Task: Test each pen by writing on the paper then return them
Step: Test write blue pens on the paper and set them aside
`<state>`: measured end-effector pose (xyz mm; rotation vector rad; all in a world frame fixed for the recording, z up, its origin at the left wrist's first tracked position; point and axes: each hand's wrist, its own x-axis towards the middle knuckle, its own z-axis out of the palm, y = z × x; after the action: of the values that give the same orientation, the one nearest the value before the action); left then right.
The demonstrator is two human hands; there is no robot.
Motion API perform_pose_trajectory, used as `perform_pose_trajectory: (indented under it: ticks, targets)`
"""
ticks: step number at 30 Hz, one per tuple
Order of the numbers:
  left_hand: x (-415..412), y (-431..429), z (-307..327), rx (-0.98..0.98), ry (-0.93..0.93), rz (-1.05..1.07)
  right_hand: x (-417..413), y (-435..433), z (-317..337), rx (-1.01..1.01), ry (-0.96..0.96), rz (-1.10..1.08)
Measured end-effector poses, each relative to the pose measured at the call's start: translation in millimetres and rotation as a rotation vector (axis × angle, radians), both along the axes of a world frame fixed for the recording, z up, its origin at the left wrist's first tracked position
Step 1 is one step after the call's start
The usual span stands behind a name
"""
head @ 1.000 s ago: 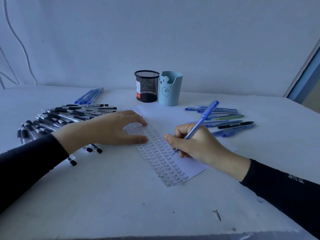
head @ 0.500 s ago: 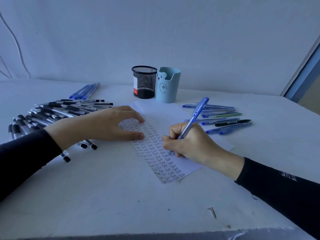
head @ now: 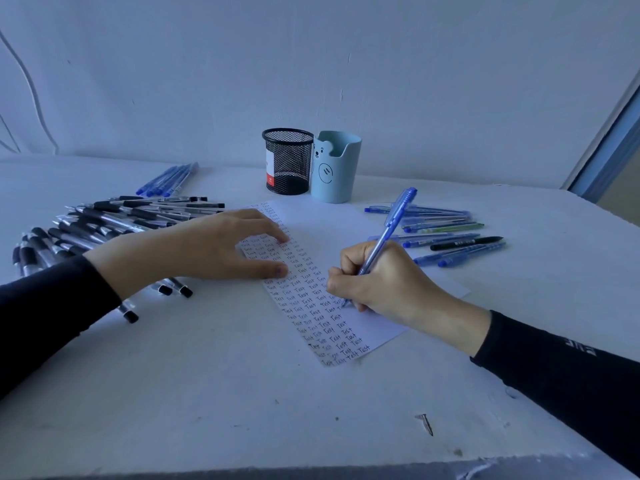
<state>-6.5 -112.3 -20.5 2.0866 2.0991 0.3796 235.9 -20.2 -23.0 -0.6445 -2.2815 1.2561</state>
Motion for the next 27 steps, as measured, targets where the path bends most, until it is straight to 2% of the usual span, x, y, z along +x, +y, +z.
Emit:
perform_pose_trajectory:
  ticks: [27]
  targets:
    - [-3.4,1.1,-1.1,-0.010,0.002,-0.001,-1.4,4.1,-3.1,0.015,0.012,-0.003]
